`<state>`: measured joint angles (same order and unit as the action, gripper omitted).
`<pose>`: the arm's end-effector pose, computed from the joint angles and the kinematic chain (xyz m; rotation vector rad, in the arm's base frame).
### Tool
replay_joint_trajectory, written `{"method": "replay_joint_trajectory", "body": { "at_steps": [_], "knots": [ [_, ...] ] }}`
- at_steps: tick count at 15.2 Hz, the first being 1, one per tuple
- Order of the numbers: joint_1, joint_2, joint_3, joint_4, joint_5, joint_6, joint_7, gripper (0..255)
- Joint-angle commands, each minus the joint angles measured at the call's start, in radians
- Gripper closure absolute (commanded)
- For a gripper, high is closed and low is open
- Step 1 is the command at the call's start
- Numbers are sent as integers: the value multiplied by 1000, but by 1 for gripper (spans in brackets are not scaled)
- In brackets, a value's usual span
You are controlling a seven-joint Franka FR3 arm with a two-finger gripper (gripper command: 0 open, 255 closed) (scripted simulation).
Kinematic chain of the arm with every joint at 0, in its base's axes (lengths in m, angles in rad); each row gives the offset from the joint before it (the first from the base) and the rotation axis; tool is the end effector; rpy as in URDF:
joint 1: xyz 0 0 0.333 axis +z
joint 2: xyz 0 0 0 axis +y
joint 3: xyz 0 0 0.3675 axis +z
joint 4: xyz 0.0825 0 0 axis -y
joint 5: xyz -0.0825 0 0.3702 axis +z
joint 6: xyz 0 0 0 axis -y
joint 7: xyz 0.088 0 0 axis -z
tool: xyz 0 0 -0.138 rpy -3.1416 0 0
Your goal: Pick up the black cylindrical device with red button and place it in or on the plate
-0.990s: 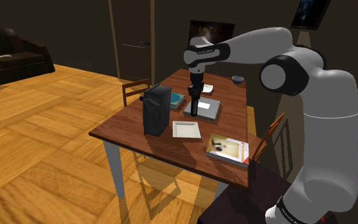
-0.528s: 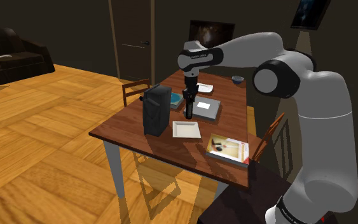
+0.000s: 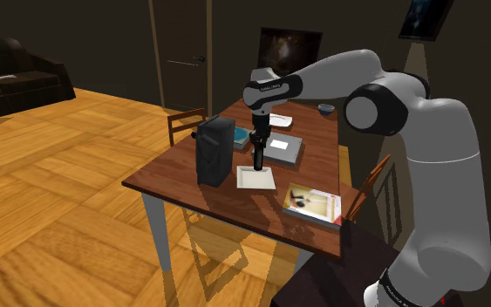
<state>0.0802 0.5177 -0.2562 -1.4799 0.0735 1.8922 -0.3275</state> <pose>0.6920 -0.0844 0.3955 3.0942 0.2353 -0.1556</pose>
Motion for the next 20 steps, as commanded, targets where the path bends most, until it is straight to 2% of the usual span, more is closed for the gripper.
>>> {"method": "replay_joint_trajectory", "body": {
  "at_steps": [1, 9, 16, 17, 20],
  "knots": [
    [0, 9, 1, -14, 2, 24, 0, 255],
    [-2, 48, 7, -61, 12, 108, -2, 255],
    [-2, 48, 7, -60, 12, 108, -2, 255],
    [-2, 48, 7, -60, 12, 108, -2, 0],
    [-2, 48, 7, -60, 12, 108, -2, 0]
  ]
}}
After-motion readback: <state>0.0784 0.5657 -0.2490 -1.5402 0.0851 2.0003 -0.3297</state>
